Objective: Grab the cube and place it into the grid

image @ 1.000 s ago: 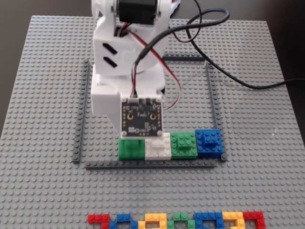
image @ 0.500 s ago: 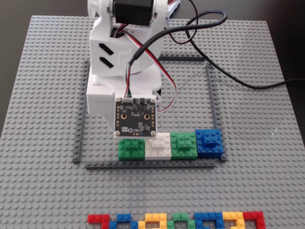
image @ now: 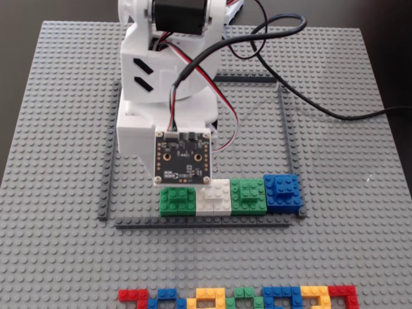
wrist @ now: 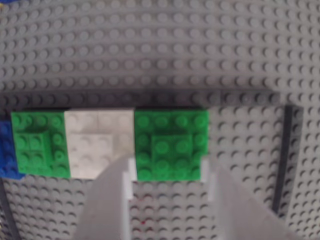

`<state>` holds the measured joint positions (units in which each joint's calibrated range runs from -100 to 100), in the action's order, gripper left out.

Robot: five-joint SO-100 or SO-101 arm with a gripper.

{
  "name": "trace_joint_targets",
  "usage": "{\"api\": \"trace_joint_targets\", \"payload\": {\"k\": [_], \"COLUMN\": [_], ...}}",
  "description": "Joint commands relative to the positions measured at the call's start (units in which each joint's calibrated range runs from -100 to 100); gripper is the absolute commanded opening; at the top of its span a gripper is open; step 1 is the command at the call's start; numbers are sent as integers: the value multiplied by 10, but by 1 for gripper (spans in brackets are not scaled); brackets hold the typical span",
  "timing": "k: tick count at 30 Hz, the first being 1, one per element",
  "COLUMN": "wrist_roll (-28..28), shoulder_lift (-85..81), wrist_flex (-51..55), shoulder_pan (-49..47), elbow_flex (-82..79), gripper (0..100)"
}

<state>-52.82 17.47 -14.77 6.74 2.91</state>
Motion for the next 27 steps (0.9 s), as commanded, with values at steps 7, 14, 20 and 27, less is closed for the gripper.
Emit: {"api": "trace_joint_targets", "payload": {"k": [7, 14, 20, 27], "wrist_roll": [-1, 5, 10, 4], "shoulder_lift": [-54, -96, -172, -299], "wrist_flex": [-3, 3, 8, 21], "shoulder_pan": [10, 7, -4, -14], "elbow_flex": [6, -10, -59, -138], "gripper": [15, 15, 14, 5]}}
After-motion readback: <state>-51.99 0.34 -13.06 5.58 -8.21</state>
